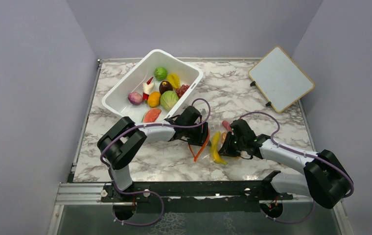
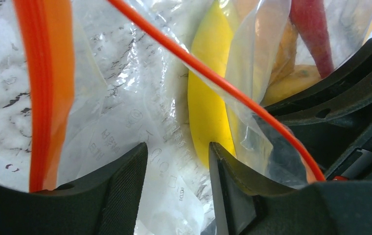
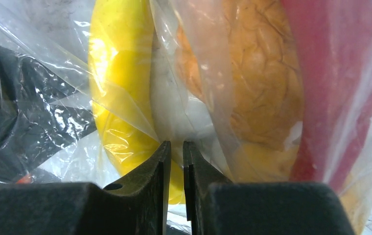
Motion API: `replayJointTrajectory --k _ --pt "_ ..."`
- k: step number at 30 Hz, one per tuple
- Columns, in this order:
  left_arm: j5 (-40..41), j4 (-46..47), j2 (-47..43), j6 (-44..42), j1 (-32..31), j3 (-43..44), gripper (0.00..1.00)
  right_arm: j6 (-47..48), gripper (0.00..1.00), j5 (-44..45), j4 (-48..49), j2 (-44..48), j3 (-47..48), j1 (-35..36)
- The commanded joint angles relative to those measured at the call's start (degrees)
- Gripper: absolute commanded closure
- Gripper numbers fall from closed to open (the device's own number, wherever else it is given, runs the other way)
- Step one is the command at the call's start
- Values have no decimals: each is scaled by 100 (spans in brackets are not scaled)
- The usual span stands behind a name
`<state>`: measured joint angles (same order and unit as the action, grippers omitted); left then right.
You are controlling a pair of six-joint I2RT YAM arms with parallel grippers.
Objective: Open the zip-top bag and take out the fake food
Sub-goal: Pick up the fake fruit from the zipper food storage bag.
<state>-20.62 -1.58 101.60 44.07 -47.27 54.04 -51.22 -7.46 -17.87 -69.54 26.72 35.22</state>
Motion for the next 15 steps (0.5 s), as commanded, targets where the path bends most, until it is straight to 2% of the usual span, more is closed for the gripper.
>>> replayJointTrajectory --k 1,15 --pt "-157 436 -190 360 -44 -246 46 -125 83 -116 144 66 -158 -15" --pt "-600 562 -71 304 -127 -198 42 -276 83 -239 356 156 -313 -15"
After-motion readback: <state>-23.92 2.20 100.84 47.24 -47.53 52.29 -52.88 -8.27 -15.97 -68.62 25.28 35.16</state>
